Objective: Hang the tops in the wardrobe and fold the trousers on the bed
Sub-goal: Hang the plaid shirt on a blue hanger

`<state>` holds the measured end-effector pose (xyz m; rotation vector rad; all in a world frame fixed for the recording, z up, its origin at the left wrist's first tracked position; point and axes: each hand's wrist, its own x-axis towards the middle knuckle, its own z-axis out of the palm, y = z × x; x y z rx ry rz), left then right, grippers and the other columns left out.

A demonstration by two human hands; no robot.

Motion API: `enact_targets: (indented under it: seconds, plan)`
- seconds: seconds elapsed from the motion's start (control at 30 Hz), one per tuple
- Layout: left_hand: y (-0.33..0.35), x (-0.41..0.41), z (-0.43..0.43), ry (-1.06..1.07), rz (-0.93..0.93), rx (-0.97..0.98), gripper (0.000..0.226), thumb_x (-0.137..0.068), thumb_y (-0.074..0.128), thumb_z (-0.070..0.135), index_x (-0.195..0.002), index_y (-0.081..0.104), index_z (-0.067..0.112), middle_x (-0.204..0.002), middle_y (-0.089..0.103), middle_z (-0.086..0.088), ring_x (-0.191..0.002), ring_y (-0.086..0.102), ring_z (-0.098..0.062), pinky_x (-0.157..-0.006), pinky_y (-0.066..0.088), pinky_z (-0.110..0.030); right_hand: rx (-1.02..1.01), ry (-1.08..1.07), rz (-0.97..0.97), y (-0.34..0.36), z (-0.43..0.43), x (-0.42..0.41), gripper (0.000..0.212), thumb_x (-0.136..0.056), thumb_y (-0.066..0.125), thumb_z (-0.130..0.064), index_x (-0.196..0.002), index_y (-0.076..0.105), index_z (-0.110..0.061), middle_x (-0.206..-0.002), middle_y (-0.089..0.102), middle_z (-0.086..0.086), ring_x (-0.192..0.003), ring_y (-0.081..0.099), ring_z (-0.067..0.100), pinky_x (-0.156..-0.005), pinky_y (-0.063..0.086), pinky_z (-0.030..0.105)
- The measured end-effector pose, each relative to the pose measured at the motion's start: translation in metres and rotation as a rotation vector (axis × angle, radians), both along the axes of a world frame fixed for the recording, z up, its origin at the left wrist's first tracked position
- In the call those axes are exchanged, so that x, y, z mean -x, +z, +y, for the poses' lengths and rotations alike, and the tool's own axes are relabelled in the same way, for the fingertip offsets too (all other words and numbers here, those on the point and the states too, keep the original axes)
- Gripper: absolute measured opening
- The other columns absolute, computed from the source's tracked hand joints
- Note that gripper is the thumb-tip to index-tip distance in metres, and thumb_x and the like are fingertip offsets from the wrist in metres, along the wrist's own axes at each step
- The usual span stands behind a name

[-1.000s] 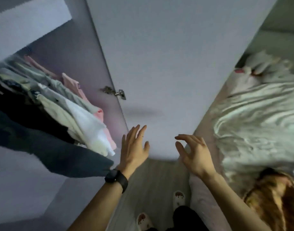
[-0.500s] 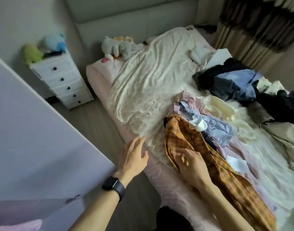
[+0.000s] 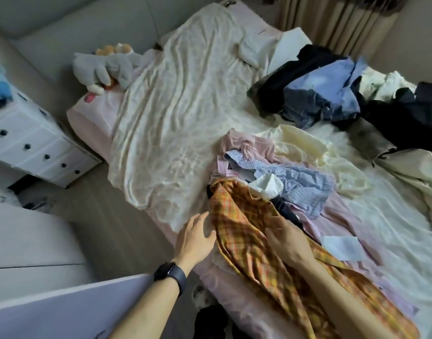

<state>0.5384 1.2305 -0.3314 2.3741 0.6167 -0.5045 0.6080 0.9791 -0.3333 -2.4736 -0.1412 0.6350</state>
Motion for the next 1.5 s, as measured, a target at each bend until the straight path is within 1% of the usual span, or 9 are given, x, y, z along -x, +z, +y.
enact_targets:
  seconds: [0.33,0.5,0.63,0.77,0.87,1.07,1.2,1.33,1.5]
  plan:
    - [-0.119,-0.13,0.013,0.276,0.043,0.21,0.077,-0.093,0.066,0.044,-0.157,0.027,0.025,-0.157,0.04,-0.002,-0.14,0.043,-0.025,-0.11,0.04,-0.039,0.183,0.018,0.157,-0.118,0.055,-0.105,0.057,-0.1,0.05,-0.035,-0.151,0.027,-0.024,-0.155,0.03,0.002,-0.118,0.058,0.033,-0.084,0.049,0.043]
    - [-0.126,-0.114,0.014,0.238,0.013,0.08,0.036,-0.098,0.06,0.039,-0.129,0.064,0.022,-0.121,0.068,0.0,-0.107,0.063,-0.022,-0.082,0.047,-0.027,0.229,-0.03,0.076,-0.134,0.054,-0.099,0.028,-0.104,0.043,-0.032,-0.128,0.056,-0.028,-0.121,0.057,0.006,-0.102,0.06,0.037,-0.074,0.047,0.04]
    - [-0.099,-0.064,0.023,0.136,0.05,0.102,0.02,-0.094,0.062,0.039,-0.084,0.061,0.022,-0.077,0.065,0.004,-0.07,0.059,-0.016,-0.057,0.04,-0.029,0.116,-0.108,-0.03,-0.087,0.043,-0.076,0.026,-0.102,0.05,-0.033,-0.122,0.066,-0.03,-0.114,0.062,0.001,-0.105,0.06,0.03,-0.078,0.045,0.038]
    - [-0.06,-0.024,0.038,0.011,0.2,0.082,0.017,-0.092,0.066,0.036,-0.103,0.067,0.024,-0.106,0.065,0.008,-0.104,0.062,-0.02,-0.087,0.051,-0.035,-0.02,-0.077,-0.19,-0.023,0.025,-0.045,0.027,-0.098,0.058,-0.017,-0.117,0.073,-0.027,-0.11,0.066,-0.001,-0.105,0.058,0.021,-0.084,0.042,0.031]
    - [-0.006,-0.02,0.034,0.059,0.026,0.07,0.031,-0.093,0.062,0.034,-0.123,0.057,0.03,-0.129,0.056,0.003,-0.121,0.053,-0.021,-0.102,0.046,-0.04,-0.126,-0.005,-0.295,0.023,0.017,-0.017,0.028,-0.095,0.061,-0.008,-0.111,0.076,-0.026,-0.108,0.066,-0.004,-0.098,0.059,0.014,-0.08,0.038,0.019]
    - [0.139,-0.046,0.001,-0.094,-0.249,0.338,0.021,-0.096,0.065,0.026,-0.116,0.067,0.035,-0.113,0.069,0.015,-0.103,0.063,0.0,-0.09,0.049,-0.018,-0.389,0.202,-0.551,0.128,0.025,-0.004,0.025,-0.087,0.07,-0.002,-0.102,0.078,-0.02,-0.1,0.067,-0.002,-0.083,0.059,0.01,-0.074,0.045,0.017]
    - [0.22,-0.045,0.0,-0.068,-0.296,0.521,0.014,-0.097,0.066,0.017,-0.108,0.071,0.012,-0.096,0.075,0.0,-0.087,0.071,-0.009,-0.077,0.05,-0.015,-0.544,0.271,-0.668,0.211,0.059,-0.038,0.026,-0.083,0.072,-0.002,-0.1,0.079,-0.02,-0.101,0.068,-0.003,-0.088,0.057,-0.007,-0.081,0.047,0.011]
    - [0.285,-0.036,0.029,0.052,-0.488,0.448,0.01,-0.092,0.071,0.017,-0.1,0.069,0.023,-0.088,0.075,0.002,-0.083,0.072,-0.019,-0.08,0.05,-0.032,-0.626,0.386,-0.704,0.286,0.108,-0.07,0.027,-0.084,0.07,-0.006,-0.101,0.079,-0.025,-0.107,0.065,-0.006,-0.09,0.062,0.004,-0.086,0.052,0.019]
    - [0.369,-0.018,0.068,0.123,-0.703,0.286,0.026,-0.085,0.08,0.021,-0.104,0.068,0.034,-0.106,0.071,0.013,-0.098,0.069,-0.008,-0.088,0.051,-0.02,-0.705,0.497,-0.805,0.365,0.176,-0.075,0.026,-0.08,0.073,-0.015,-0.096,0.08,-0.034,-0.108,0.057,-0.004,-0.079,0.058,-0.005,-0.083,0.043,0.005]
